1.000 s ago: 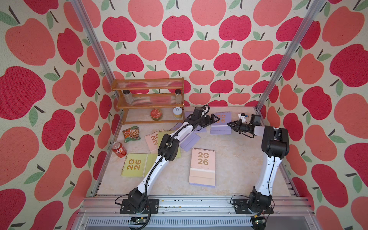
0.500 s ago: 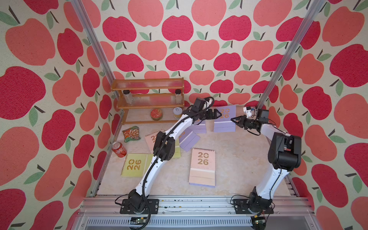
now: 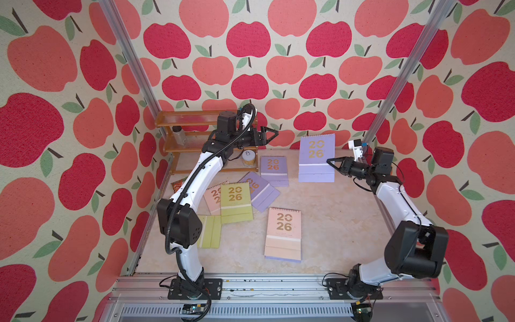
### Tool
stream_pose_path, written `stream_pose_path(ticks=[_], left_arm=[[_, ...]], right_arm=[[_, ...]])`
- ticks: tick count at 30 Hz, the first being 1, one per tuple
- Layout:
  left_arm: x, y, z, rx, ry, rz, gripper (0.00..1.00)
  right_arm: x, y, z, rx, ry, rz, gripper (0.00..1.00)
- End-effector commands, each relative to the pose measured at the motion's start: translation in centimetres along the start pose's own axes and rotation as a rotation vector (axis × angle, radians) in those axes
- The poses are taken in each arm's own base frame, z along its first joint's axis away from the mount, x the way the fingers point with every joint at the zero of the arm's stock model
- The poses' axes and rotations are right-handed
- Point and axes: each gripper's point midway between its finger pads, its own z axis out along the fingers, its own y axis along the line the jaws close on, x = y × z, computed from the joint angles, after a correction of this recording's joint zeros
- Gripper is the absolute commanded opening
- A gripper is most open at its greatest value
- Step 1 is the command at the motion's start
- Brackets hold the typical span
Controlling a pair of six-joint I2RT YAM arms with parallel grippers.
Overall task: Stack the calendars
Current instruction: Pick up the calendar at the center of the board, then place the calendar at the calendar.
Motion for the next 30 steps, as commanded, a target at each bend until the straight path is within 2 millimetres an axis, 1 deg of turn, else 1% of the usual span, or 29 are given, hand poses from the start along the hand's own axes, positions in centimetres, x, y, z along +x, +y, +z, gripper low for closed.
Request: stream_pose_path(ticks=[1,4,6,8,12,14,16,18,20,25,28,30], left_arm=[[-0.5,-2.7,-3.9,0.092,-0.046,0.046,0.99],[0.9,-3.7,-6.3,0.123,-0.062,0.051,0.99],[1.7,-3.9,-7.5,0.145,-0.076,0.037,0.99],[2.0,-4.1,-8.7,0.16,-0.098,0.014,0.99],[3.0,-4.7,-9.8,0.186,-0.111,0.002,1.0],[3.3,-4.4,-9.9,0.173,-0.112,0.005,1.0],[3.6,-3.6,-9.7,0.16,-0.106,-0.008,1.0],[3.8,-3.1,-9.3,0.168,-0.1,-0.025,0.96],[3.7,-2.6,-8.7,0.185,-0.097,-0.037,0.95],[4.0,-0.9,-7.3,0.197,-0.084,-0.073,0.93],[4.2,-0.2,-6.7,0.203,-0.082,-0.089,0.88],[4.1,0.1,-6.5,0.199,-0.089,-0.092,0.81]], right_arm=[[0.0,5.4,0.3,-0.15,0.011,-0.067,0.0],[0.4,8.5,1.3,-0.225,0.028,-0.103,0.0],[0.8,10.2,2.3,-0.275,0.046,-0.113,0.0],[1.1,11.5,3.3,-0.322,0.06,-0.116,0.0],[1.6,13.9,5.2,-0.407,0.083,-0.118,0.0],[1.8,15.1,5.9,-0.444,0.091,-0.122,0.0],[2.1,16.0,6.5,-0.473,0.108,-0.122,0.0],[2.6,16.7,7.2,-0.494,0.128,-0.118,0.0],[3.1,17.2,7.7,-0.514,0.141,-0.117,0.0],[3.8,17.8,8.5,-0.55,0.158,-0.101,0.0],[4.4,18.2,9.0,-0.574,0.172,-0.094,0.0],[4.8,18.3,9.3,-0.582,0.185,-0.089,0.0]])
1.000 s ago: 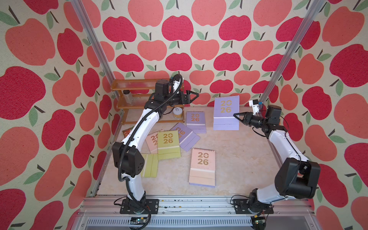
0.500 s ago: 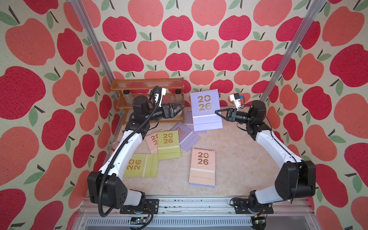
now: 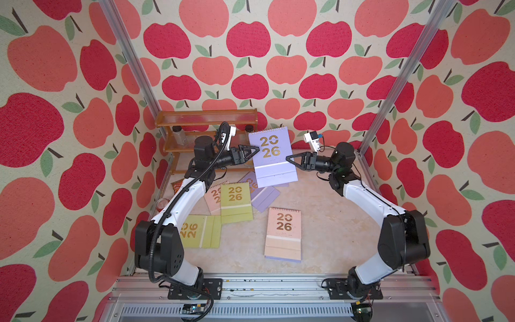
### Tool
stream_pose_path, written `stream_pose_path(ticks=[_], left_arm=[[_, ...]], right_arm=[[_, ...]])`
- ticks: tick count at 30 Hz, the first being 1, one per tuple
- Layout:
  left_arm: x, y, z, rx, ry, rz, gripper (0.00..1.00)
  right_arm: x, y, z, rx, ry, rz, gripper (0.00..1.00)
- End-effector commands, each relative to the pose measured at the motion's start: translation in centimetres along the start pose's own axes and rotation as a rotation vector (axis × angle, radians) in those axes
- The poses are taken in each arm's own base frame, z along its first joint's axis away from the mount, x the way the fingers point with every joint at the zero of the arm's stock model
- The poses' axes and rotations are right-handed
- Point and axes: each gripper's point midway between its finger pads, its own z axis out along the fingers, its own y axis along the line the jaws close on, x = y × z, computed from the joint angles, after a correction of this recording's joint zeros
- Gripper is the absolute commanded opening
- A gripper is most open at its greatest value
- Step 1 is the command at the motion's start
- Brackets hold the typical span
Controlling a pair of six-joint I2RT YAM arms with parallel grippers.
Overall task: Stack the calendars
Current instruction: Place the calendar at the calendar.
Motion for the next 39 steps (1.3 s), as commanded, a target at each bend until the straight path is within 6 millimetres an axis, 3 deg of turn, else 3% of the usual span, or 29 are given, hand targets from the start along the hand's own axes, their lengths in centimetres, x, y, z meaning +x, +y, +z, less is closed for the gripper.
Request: stream_pose_path(ticks=[1,5,9,12,15,16,18,20,22,29,32,39], left_arm=[[-0.6,-0.4,0.0,0.04,-0.019,0.023,0.78],[-0.8,-0.3,0.1,0.049,-0.029,0.015,0.66],[-1.1,-0.3,0.1,0.05,-0.04,0.015,0.46],[-1.2,-0.3,0.1,0.059,-0.042,0.009,0.27],[-1.3,-0.4,0.1,0.068,-0.041,0.012,0.02],[-1.3,-0.6,0.1,0.077,-0.035,0.016,0.0],[-1.3,-0.7,0.1,0.09,-0.022,0.023,0.0],[-1.2,-0.9,0.1,0.107,-0.005,0.033,0.0],[-1.2,-1.3,0.1,0.125,0.016,0.04,0.0],[-0.6,-2.8,0.3,0.185,0.071,0.087,0.0],[0.1,-3.8,0.8,0.217,0.102,0.105,0.0],[1.6,-4.5,2.8,0.253,0.166,0.109,0.0]], right_arm=[[-0.8,2.5,0.7,-0.069,0.002,-0.083,0.0],[-0.3,1.7,1.3,-0.077,0.022,-0.064,0.0],[0.4,1.0,1.7,-0.08,0.036,-0.045,0.0],[0.9,0.3,1.8,-0.077,0.052,-0.031,0.0],[1.4,-0.2,1.9,-0.07,0.079,-0.016,0.0],[1.7,-0.4,1.8,-0.064,0.092,-0.014,0.03],[2.2,-0.9,1.6,-0.037,0.116,-0.017,0.17],[2.9,-1.2,0.9,0.012,0.152,-0.046,0.41],[3.5,-1.1,-0.1,0.065,0.19,-0.102,0.54],[2.9,1.4,-3.9,0.057,0.192,-0.277,0.6],[2.2,0.9,-5.0,0.069,0.165,-0.284,0.61],[2.5,-0.1,-4.7,0.05,0.172,-0.264,0.61]])
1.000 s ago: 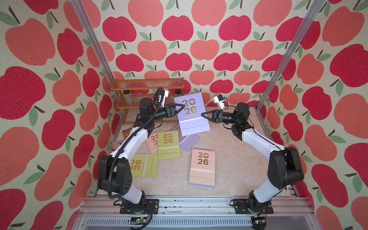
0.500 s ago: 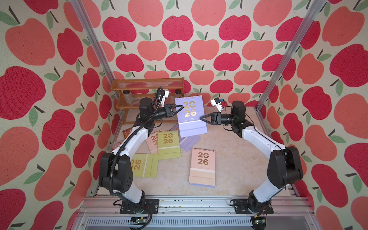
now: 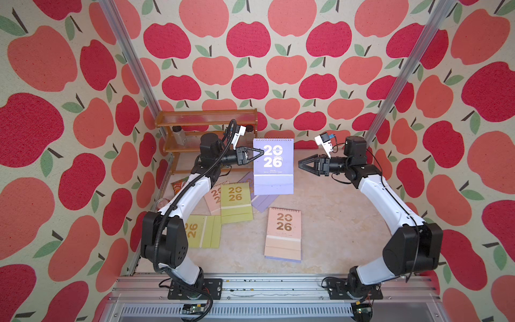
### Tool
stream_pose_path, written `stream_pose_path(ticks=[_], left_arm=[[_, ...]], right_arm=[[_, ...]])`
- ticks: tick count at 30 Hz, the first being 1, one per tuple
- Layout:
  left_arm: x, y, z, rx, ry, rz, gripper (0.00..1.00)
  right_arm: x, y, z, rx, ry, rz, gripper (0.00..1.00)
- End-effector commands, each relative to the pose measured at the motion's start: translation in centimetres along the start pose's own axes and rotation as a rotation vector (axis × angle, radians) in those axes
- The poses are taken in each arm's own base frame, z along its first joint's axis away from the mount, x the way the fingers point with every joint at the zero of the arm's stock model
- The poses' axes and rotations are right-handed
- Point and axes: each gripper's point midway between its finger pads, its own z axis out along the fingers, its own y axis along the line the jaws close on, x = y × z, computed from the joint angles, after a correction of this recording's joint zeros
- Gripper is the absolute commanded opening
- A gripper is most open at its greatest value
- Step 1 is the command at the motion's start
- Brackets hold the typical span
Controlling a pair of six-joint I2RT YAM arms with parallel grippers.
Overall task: Stack the calendars
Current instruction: Place the calendar at the calendar.
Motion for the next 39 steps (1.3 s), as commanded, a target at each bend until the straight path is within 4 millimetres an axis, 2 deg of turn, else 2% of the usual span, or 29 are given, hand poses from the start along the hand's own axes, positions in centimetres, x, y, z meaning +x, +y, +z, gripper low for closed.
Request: stream_pose_path(ticks=[1,11,20,24,28,32,33,35,39], left_arm=[[0.0,-1.2,1.1,0.057,0.038,0.057,0.0],[0.6,-1.4,2.6,0.08,0.063,0.055,0.0],[0.6,-1.7,2.7,0.084,0.065,0.057,0.0],[0.8,-1.3,2.7,0.078,0.067,0.046,0.0],[0.9,-1.1,2.8,0.075,0.068,0.041,0.0],[0.9,-0.8,2.9,0.072,0.066,0.037,0.01],[0.9,-0.7,2.9,0.07,0.066,0.034,0.03],[1.0,-0.4,3.1,0.074,0.071,0.027,0.1],[1.0,0.2,3.2,0.067,0.069,0.015,0.43]], right_arm=[[1.0,-0.1,0.4,-0.038,0.018,-0.001,0.61],[1.5,-0.4,1.7,-0.062,0.034,0.01,0.61],[2.1,-0.7,3.0,-0.086,0.047,0.023,0.57],[1.7,-0.3,2.9,-0.094,0.035,0.005,0.48],[1.5,-0.1,2.8,-0.097,0.03,-0.002,0.25],[1.3,0.4,2.7,-0.133,0.022,0.006,0.06],[1.3,0.5,2.7,-0.142,0.02,0.008,0.01],[1.3,0.5,2.7,-0.154,0.016,0.013,0.0],[1.5,0.5,2.6,-0.147,0.012,0.035,0.0]])
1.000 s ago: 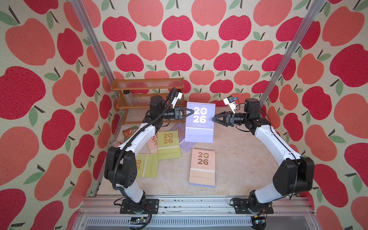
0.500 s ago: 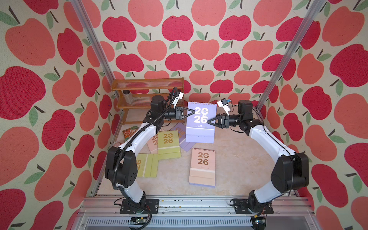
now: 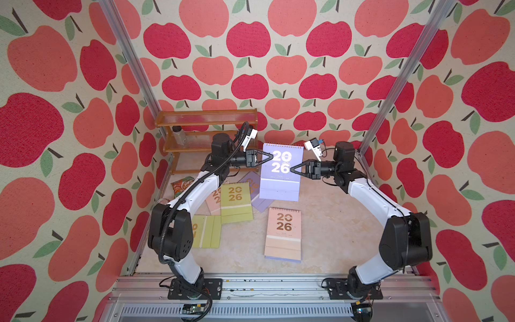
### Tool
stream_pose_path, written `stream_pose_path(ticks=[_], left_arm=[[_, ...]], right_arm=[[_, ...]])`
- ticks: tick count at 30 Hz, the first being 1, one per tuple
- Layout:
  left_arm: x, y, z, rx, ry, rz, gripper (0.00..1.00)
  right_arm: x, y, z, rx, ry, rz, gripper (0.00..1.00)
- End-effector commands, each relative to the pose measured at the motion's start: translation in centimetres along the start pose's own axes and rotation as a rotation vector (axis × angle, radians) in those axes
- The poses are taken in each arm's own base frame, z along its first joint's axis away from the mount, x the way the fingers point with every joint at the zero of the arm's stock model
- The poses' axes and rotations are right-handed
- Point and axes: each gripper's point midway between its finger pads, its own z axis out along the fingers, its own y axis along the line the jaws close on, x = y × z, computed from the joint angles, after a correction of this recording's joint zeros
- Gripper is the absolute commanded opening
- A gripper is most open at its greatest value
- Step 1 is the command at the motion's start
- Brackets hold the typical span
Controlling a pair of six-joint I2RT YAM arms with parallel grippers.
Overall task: Stack the calendars
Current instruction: Place the calendar at the calendar.
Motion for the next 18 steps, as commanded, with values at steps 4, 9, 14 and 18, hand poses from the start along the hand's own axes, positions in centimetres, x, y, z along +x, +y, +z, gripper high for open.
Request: stream_pose_path(ticks=[4,9,14,18], left_arm=[[-1.3,0.2,-0.7,-0.015,-0.012,0.035,0.82],[-2.2,0.2,-2.9,-0.078,-0.034,0.054,0.97],[-2.7,0.3,-5.1,-0.115,-0.071,0.059,0.98],[-2.5,1.0,-6.0,-0.129,-0.088,0.03,0.98]], right_arm=[[0.4,1.5,-0.4,-0.019,0.0,0.023,0.0],[3.2,2.2,-1.1,0.031,0.021,0.173,0.0],[7.6,1.5,-1.7,0.119,0.058,0.316,0.0],[10.7,0.9,-2.0,0.149,0.058,0.39,0.0]])
